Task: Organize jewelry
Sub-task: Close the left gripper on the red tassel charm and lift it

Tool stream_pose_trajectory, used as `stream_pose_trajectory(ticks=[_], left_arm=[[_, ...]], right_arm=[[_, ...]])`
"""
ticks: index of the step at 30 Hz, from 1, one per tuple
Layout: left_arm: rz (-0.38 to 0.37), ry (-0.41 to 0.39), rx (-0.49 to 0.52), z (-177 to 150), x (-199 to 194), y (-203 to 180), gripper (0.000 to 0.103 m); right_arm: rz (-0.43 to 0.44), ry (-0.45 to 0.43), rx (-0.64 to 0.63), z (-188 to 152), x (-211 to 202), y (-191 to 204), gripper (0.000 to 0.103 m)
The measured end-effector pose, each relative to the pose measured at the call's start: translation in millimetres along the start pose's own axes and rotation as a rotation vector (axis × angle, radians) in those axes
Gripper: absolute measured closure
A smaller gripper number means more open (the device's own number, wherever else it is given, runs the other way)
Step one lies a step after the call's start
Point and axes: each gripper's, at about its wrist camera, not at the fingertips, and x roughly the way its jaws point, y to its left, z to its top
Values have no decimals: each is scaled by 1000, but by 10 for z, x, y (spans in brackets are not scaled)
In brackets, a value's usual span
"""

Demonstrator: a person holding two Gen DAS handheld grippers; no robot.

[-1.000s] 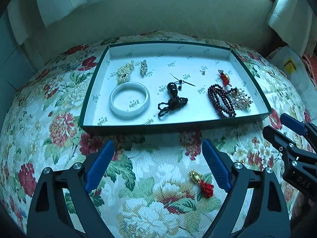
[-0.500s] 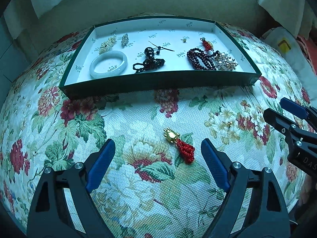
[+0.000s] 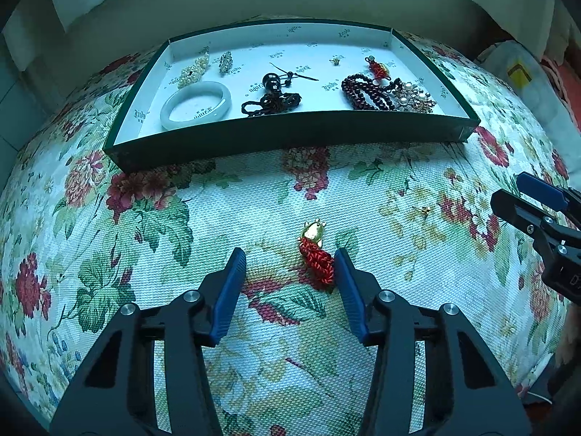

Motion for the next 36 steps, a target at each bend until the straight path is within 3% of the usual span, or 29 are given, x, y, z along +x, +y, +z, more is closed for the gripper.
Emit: stream_pose_trajectory(ticks=[5, 12, 21, 26, 27, 30, 36], left_arm=[[-11, -10, 19, 3, 6, -33, 57], [-11, -24, 31, 10, 5, 7, 76], [-26, -34, 43, 8, -4, 38, 87], [-41, -30, 41, 6, -13, 63, 87], [-42, -30, 39, 4, -17, 69, 85], [-27, -40, 46, -2, -28, 91, 64], [-21, -46, 76, 37, 25, 102, 60]], right_arm=[[-2, 6, -1, -7, 17, 3, 39], [-1, 16, -8, -14, 41, 24, 39], [-2, 21, -11, -19, 54, 36, 39], [-2, 27, -13, -31, 73, 55, 39], [-2, 27, -14, -33, 73, 58, 39], [-1, 30, -15, -34, 84, 63, 39], [2, 38, -13, -39, 108, 61, 39]])
